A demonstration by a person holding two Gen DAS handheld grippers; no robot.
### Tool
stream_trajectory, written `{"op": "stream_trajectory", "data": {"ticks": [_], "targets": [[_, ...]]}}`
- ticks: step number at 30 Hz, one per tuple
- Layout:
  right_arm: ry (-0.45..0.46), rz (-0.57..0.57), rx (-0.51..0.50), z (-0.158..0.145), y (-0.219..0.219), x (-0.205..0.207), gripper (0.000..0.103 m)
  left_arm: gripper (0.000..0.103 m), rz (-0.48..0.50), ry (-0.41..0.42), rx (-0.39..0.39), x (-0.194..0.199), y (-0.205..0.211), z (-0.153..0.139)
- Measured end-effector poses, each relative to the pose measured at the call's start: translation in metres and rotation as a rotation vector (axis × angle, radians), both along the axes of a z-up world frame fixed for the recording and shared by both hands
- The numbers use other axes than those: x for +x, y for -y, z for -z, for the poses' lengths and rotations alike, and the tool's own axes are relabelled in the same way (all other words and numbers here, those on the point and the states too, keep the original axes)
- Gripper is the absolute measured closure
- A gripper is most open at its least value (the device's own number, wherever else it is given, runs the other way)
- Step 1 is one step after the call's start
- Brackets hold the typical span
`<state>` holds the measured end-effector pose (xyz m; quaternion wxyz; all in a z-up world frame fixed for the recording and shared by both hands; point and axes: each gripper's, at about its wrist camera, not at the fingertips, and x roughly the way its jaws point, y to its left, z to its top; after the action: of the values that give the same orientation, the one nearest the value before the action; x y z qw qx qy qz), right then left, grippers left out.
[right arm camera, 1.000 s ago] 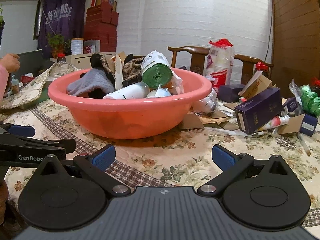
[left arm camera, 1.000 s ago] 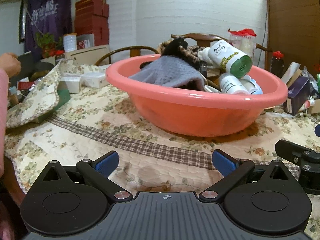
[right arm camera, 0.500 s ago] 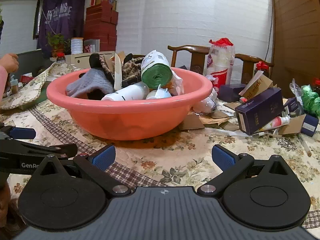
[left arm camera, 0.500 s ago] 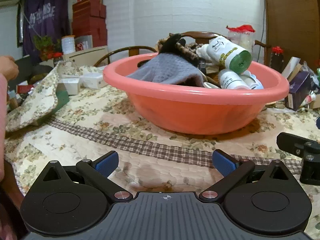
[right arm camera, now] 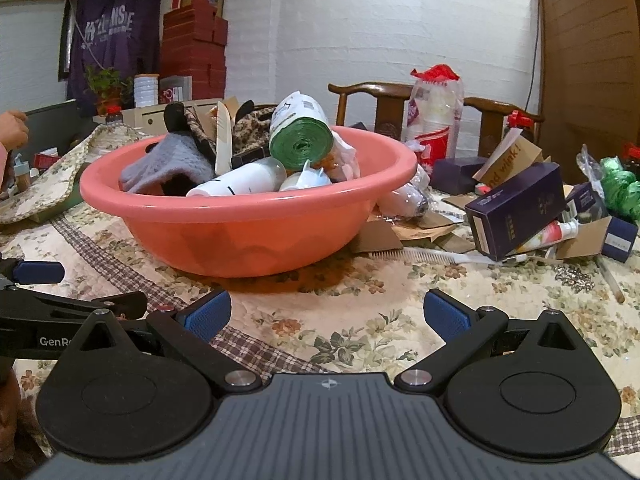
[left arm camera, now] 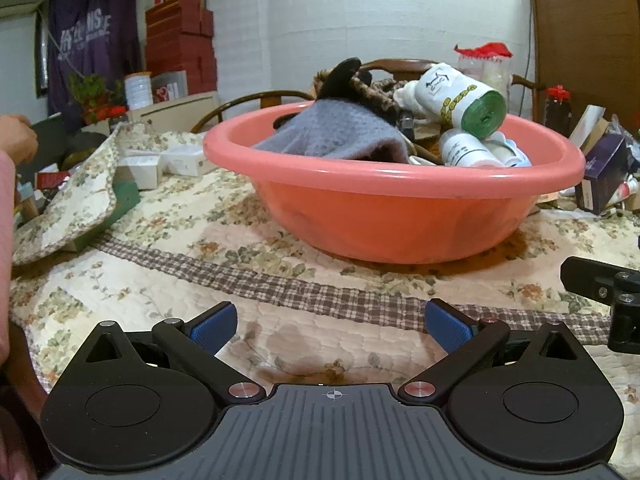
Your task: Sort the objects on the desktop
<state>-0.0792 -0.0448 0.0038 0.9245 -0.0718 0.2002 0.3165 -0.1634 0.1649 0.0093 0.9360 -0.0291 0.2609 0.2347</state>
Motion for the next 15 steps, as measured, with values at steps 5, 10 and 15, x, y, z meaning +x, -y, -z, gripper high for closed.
{"op": "stream_trajectory", "data": {"ticks": [5, 10, 15], "targets": [[0.000, -0.003, -0.006, 0.0013, -0.0010, 0.0007, 0.001, 0.000, -0.001, -0.002, -0.002, 0.0018, 0.0009, 0.0005], [-0.006, -0.004, -0.007, 0.0025, -0.0014, 0.0019, 0.001, 0.000, 0.002, -0.007, -0.001, 0.0030, 0.0004, 0.0017], [-0.016, -0.004, -0.004, 0.0026, -0.0008, 0.0041, 0.001, 0.000, 0.003, -0.006, 0.007, 0.0030, 0.0003, 0.0020]]}}
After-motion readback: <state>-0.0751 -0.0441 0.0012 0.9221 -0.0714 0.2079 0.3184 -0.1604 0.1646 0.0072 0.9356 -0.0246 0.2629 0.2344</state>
